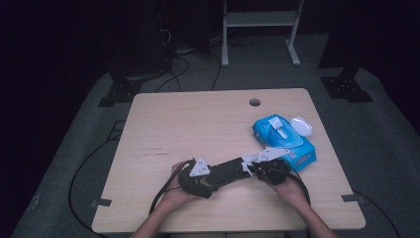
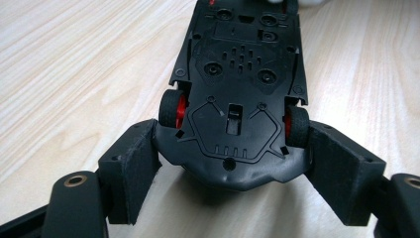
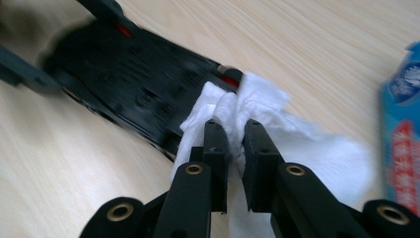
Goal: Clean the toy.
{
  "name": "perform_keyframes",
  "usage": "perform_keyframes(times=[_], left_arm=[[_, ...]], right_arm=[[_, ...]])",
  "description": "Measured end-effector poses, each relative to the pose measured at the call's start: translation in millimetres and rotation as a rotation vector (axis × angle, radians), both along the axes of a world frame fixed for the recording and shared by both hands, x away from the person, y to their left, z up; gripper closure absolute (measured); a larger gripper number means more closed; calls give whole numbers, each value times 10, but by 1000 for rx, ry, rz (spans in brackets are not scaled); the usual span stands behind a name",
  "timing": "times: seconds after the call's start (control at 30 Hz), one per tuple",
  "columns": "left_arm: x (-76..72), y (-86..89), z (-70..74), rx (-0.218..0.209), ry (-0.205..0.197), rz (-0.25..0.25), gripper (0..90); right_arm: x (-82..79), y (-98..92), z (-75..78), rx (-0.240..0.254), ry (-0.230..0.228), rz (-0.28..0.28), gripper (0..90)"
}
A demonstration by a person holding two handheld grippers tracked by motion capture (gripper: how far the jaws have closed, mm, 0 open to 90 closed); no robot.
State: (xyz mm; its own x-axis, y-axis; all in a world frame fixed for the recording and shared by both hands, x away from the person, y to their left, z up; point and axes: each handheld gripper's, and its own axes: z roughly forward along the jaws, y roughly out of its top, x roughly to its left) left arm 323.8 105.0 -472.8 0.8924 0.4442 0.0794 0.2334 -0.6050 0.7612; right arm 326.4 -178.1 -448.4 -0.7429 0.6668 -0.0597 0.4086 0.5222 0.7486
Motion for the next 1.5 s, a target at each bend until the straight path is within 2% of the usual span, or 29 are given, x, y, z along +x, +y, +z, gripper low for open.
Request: perform_keyframes(times=[0.17,0.37,0.43,0.5,0.6,0.63,0.7,0.73,0.9,1.07,1.1,1.23,1.33,1.5], left_arm=[[-8,-6,-1,-2,-5,3,240],[-19,-16,3,10,-9,4,240],[-18,-16,3,10,-11,3,240],[-13,-14,-1,0,-7,4,240],[-11,-16,-2,0,-7,2,240],[-11,-19,-1,3,-10,4,240],[-12,-20,-2,2,-10,4,240],[-14,-23,-1,3,-11,5,240],[0,-2,3,-7,6,8,240],[-7,-15,1,-2,-2,1,240],[-5,-29,10,8,1,-2,240],[-8,-31,11,10,1,1,240],[3,-38,12,2,7,5,240],[-9,-38,9,11,-1,2,240]], right_arm=[[-82,-118,-19,33,38,9,814],[-84,-27,-11,23,22,33,799],[-68,-25,-9,31,22,31,763],[-46,-36,-5,38,22,13,661],[10,-40,-16,51,42,3,602],[28,-31,-20,59,50,-2,603],[94,-13,-23,108,77,1,616],[112,-1,-26,111,77,1,635],[131,31,-47,108,51,23,785],[67,22,-38,77,25,18,814],[8,94,-26,62,1,31,819],[-30,299,-18,47,-6,90,824],[-30,401,-22,74,16,114,826],[-106,696,-41,68,23,203,826]])
